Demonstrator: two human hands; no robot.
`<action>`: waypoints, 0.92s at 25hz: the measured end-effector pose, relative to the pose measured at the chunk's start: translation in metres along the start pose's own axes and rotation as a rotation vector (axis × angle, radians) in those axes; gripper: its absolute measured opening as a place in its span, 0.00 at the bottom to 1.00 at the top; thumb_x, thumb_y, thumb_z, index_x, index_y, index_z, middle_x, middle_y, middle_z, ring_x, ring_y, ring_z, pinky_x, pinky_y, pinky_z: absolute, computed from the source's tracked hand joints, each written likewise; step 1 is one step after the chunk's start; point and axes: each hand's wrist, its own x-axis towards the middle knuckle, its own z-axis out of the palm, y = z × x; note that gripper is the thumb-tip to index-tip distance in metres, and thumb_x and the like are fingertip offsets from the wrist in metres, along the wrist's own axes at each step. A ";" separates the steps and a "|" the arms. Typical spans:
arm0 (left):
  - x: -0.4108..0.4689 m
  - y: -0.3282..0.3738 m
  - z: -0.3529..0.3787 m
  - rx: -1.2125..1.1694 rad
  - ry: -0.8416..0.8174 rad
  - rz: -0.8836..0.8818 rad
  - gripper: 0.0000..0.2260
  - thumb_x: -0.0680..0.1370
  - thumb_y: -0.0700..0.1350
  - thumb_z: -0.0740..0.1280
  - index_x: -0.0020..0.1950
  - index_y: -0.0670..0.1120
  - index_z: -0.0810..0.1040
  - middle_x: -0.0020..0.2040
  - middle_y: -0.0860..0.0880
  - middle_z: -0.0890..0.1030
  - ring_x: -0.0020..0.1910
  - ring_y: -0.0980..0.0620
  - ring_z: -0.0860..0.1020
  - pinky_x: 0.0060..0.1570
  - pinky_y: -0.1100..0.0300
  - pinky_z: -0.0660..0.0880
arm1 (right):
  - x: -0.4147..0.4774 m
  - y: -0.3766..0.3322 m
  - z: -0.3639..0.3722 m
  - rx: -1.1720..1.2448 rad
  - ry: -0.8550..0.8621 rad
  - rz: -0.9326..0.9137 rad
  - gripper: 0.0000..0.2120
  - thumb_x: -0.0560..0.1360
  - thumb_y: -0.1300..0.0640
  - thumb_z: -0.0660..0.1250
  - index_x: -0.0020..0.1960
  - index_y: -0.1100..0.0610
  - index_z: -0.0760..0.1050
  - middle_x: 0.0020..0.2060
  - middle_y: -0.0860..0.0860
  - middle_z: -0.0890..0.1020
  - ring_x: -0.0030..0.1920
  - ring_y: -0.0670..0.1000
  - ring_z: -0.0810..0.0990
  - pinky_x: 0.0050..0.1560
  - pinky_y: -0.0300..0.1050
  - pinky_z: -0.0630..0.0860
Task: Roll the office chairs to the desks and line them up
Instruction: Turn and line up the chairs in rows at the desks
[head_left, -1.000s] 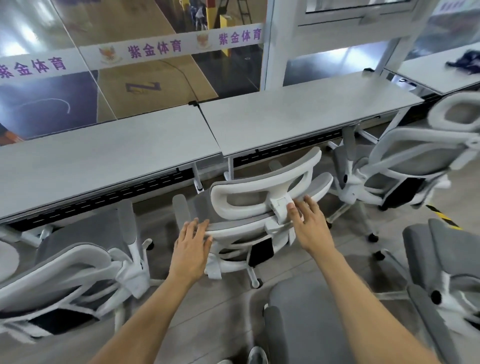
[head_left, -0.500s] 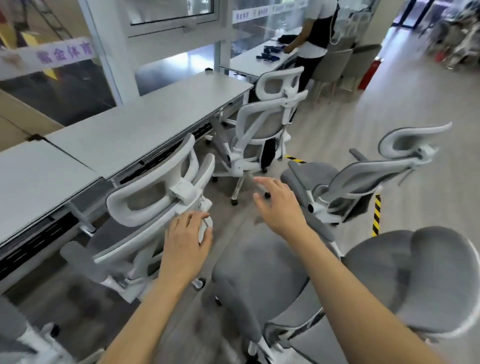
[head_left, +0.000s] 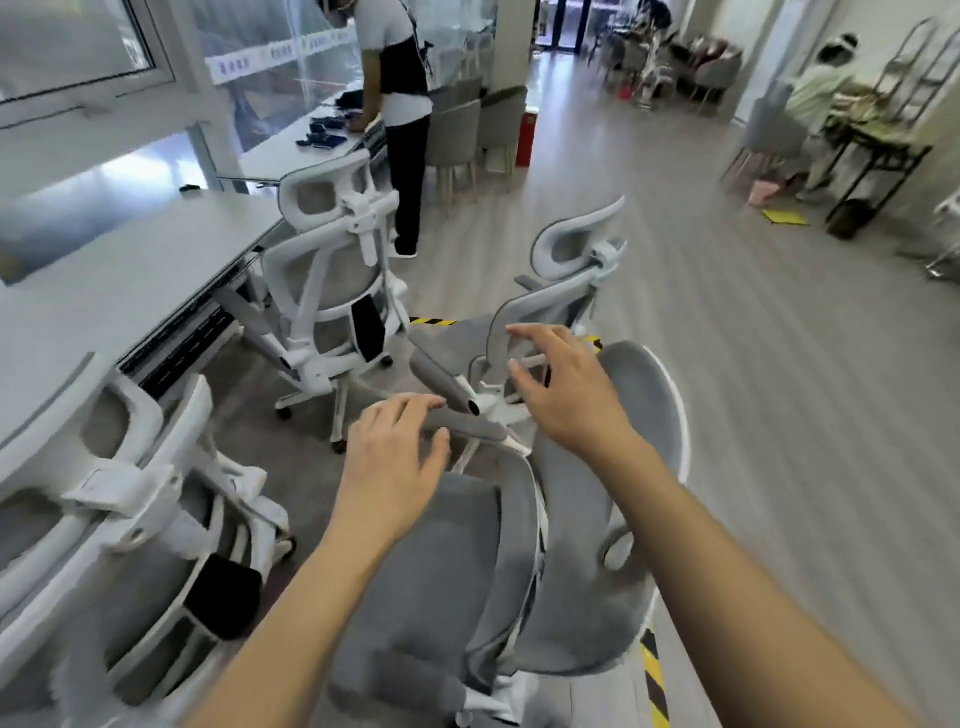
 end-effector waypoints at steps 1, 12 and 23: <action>0.013 0.015 0.013 0.003 -0.012 0.020 0.18 0.76 0.55 0.57 0.62 0.52 0.76 0.60 0.53 0.78 0.60 0.49 0.73 0.58 0.52 0.70 | 0.004 0.019 -0.012 0.000 0.028 0.007 0.18 0.80 0.51 0.65 0.70 0.47 0.74 0.63 0.48 0.77 0.62 0.51 0.75 0.67 0.48 0.69; 0.148 0.228 0.186 -0.008 -0.058 0.080 0.16 0.77 0.55 0.58 0.62 0.52 0.76 0.58 0.53 0.77 0.56 0.48 0.74 0.59 0.52 0.70 | 0.054 0.265 -0.159 0.040 0.025 0.055 0.18 0.80 0.50 0.65 0.69 0.46 0.74 0.62 0.46 0.77 0.65 0.49 0.72 0.64 0.44 0.69; 0.321 0.337 0.344 0.139 -0.215 0.138 0.15 0.81 0.53 0.61 0.67 0.53 0.72 0.66 0.51 0.74 0.65 0.47 0.70 0.66 0.48 0.67 | 0.166 0.478 -0.229 0.031 0.019 0.157 0.18 0.80 0.47 0.63 0.70 0.43 0.72 0.65 0.45 0.76 0.66 0.50 0.73 0.68 0.54 0.71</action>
